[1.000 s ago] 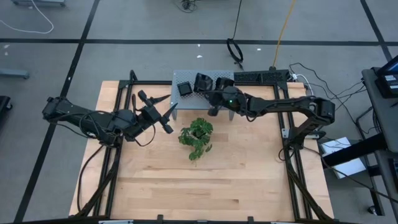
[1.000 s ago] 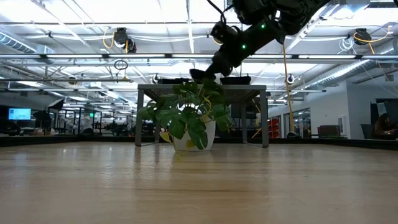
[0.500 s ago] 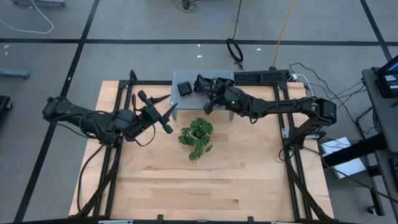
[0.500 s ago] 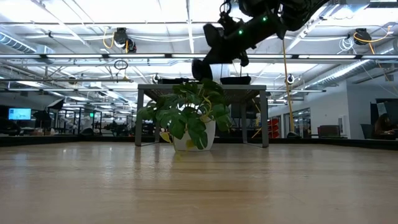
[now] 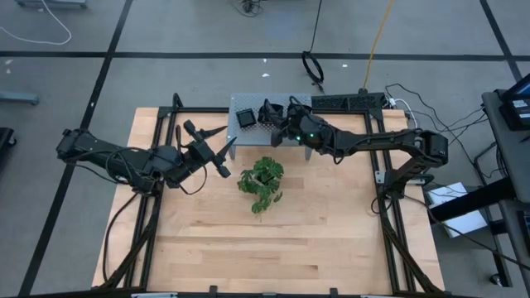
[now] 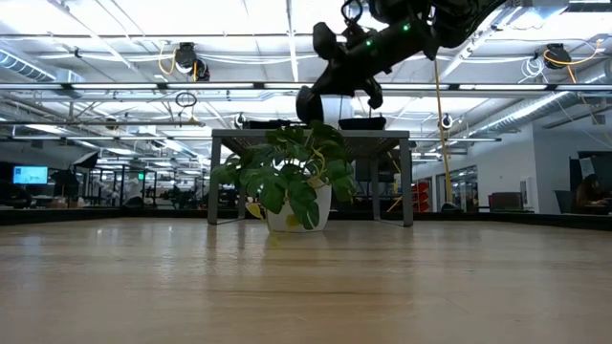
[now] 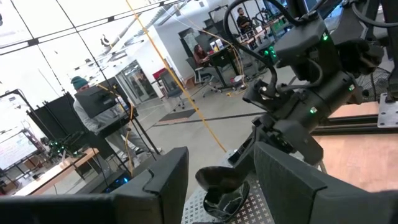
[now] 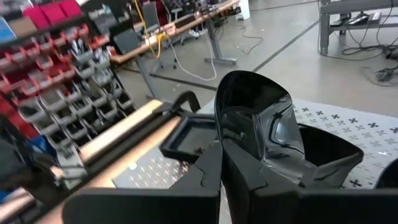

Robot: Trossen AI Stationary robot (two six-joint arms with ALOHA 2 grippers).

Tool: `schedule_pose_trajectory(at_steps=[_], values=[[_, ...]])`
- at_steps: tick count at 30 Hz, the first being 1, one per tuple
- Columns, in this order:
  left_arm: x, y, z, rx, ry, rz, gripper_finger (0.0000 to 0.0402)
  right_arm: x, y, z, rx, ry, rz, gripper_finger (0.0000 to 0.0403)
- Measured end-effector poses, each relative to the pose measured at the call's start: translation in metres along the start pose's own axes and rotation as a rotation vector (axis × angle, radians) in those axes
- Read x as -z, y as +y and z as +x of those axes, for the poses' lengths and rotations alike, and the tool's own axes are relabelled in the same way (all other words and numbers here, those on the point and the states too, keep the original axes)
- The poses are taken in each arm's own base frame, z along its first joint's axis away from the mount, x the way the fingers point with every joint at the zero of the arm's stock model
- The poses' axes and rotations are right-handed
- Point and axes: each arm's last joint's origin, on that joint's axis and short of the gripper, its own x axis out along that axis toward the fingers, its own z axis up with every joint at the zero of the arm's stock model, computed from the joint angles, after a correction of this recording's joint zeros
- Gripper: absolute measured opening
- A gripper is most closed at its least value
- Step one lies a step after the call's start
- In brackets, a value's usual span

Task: Pick & Place Mini shaped plates
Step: Stack the black leaf shaped plate on top of the other black leaf shaped plate on the shelf, then return to Home Position

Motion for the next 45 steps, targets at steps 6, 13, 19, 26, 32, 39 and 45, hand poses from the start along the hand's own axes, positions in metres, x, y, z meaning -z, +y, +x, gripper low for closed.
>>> schedule_pose_trajectory(at_steps=[6,13,19,26,32,39,45], values=[[0.0,0.0,0.0,0.0,0.0,0.0,0.0186,-0.002,0.0,0.0,0.024,-0.027,0.072,0.0],[0.0,0.0,0.0,0.0,0.0,0.001,0.0186,-0.002,-0.002,0.0,0.067,-0.048,0.075,0.0011],[0.0,0.0,0.0,0.0,0.0,0.0,0.0186,-0.002,-0.001,0.0,0.063,-0.046,0.075,0.0054],[0.0,0.0,0.0,0.0,0.0,0.0,0.0186,-0.005,0.001,0.0,0.016,-0.068,0.071,0.01],[0.0,0.0,0.0,0.0,0.0,0.0,0.0186,-0.011,0.008,-0.001,-0.131,-0.087,-0.014,0.0116],[0.0,0.0,0.0,0.0,0.0,0.0,0.0186,-0.011,0.009,-0.001,-0.17,-0.094,-0.254,0.0115],[0.0,0.0,0.0,0.0,0.0,0.0,0.0186,-0.025,0.009,-0.016,-0.169,-0.099,-0.307,0.0116]])
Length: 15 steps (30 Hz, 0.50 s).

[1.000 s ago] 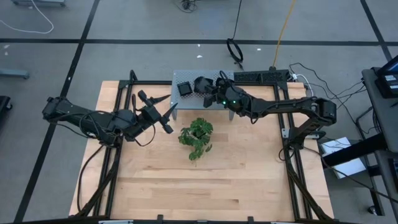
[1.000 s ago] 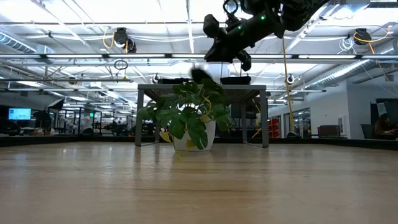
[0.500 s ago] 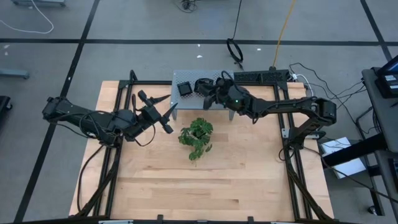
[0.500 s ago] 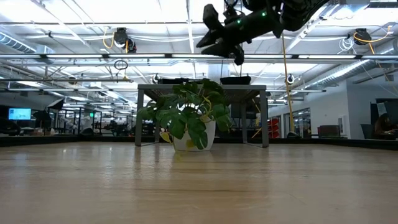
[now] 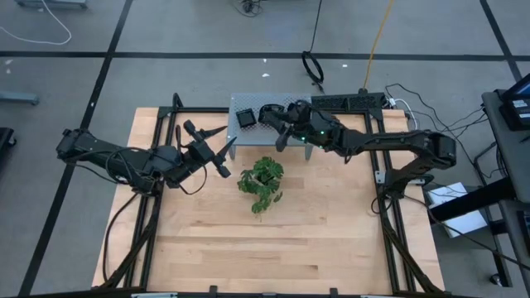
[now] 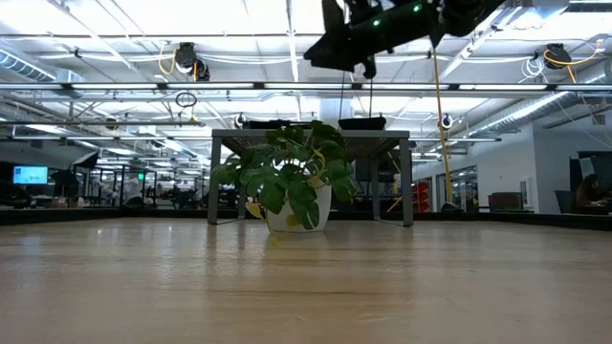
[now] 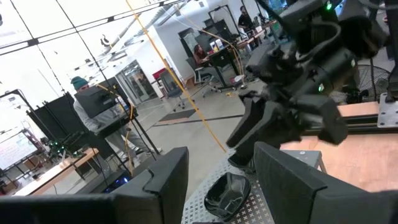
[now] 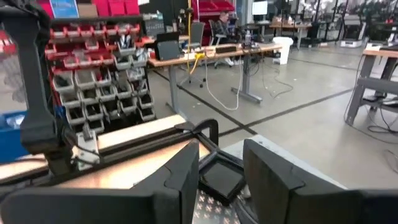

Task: Pick & Place Mini shaped plates
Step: Return to Home Position

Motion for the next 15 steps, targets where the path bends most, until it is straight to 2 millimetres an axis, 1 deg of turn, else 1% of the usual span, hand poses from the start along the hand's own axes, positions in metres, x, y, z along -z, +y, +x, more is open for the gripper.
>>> schedule_pose_trajectory(at_steps=[6,8,11,15], values=[[0.0,0.0,0.0,0.0,0.0,0.0,0.0186,-0.016,-0.005,-0.03,0.0,0.107,-0.076,0.0115],[0.0,0.0,0.0,0.0,0.0,0.0,0.0186,-0.02,-0.006,-0.043,-0.008,0.102,-0.087,0.0114],[0.0,0.0,0.0,0.0,0.0,0.0,0.0186,-0.014,-0.007,-0.063,-0.027,0.071,-0.112,0.0114],[0.0,0.0,0.0,0.0,0.0,0.0,0.0186,0.005,-0.013,-0.092,-0.049,-0.033,-0.105,0.0114]])
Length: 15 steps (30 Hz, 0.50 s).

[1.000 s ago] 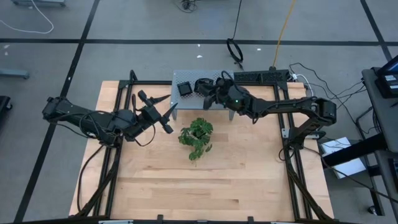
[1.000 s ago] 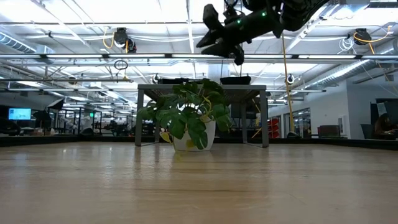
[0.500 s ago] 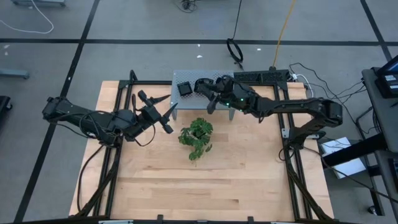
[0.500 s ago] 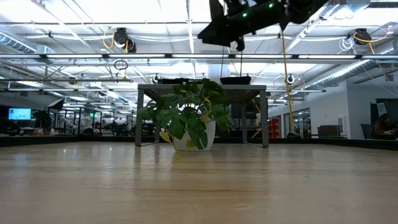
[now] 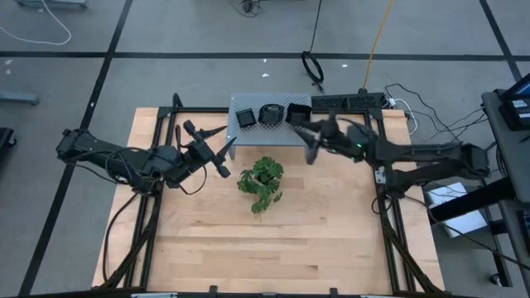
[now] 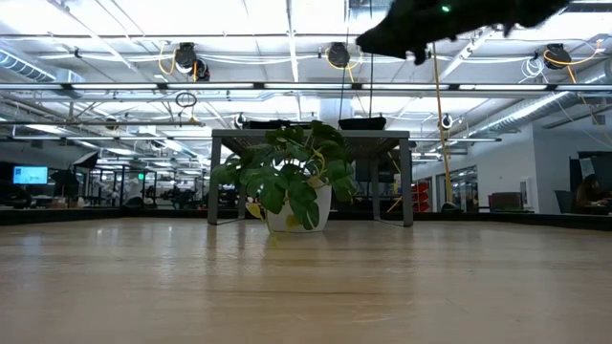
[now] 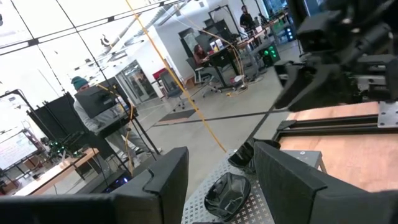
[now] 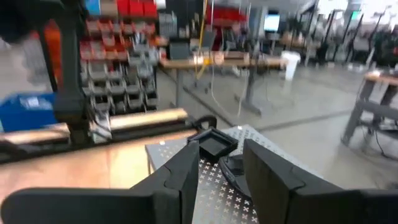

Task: Pick & Place Mini shaped plates
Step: Return to Home Position

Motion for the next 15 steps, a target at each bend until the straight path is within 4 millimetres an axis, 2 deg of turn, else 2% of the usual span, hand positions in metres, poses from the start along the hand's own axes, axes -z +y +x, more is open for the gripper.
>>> schedule_pose_trajectory(at_steps=[8,15], values=[[0.0,0.0,0.0,0.0,0.0,0.0,0.0186,0.054,-0.006,-0.046,-0.083,-0.228,0.088,0.0114],[0.0,0.0,0.0,0.0,0.0,0.0,0.0186,0.078,-0.007,-0.056,-0.142,-0.204,0.111,0.0114]])
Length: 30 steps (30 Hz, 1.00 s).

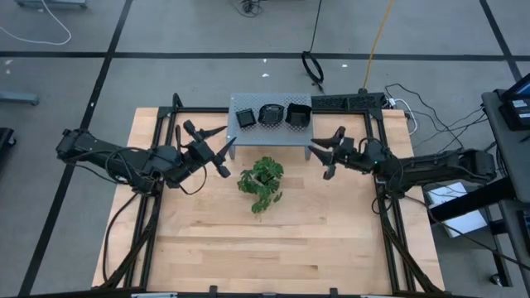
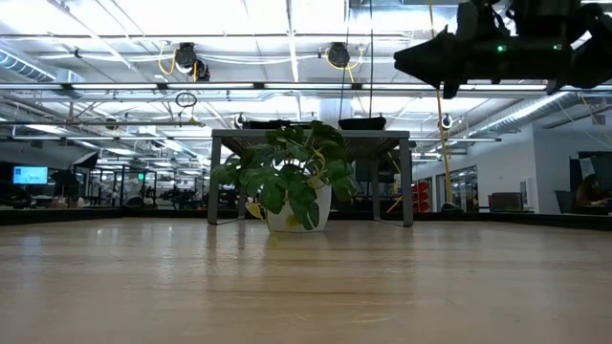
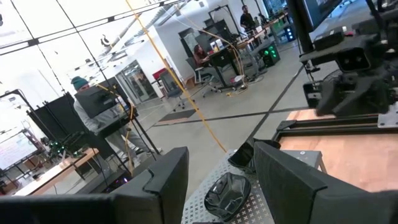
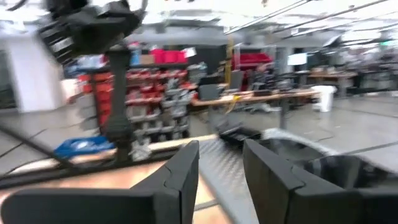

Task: Pick & Place Mini shaped plates
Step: Return to Home Position

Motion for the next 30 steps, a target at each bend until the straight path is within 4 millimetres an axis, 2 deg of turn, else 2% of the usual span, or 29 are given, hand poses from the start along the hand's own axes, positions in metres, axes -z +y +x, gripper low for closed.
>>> schedule_pose_trajectory(at_steps=[7,18,24,30], values=[[0.0,0.0,0.0,0.0,0.0,0.0,0.0186,0.013,0.004,-0.008,-0.137,0.051,-0.001,0.0114],[0.0,0.0,0.0,0.0,0.0,0.0,0.0186,0.042,0.0,-0.031,-0.128,0.117,0.009,0.0114],[0.0,0.0,0.0,0.0,0.0,0.0,0.0186,0.051,-0.002,-0.042,-0.126,0.129,0.02,0.0114],[0.0,0.0,0.0,0.0,0.0,0.0,0.0186,0.053,-0.002,-0.043,-0.124,0.139,0.038,0.0114]])
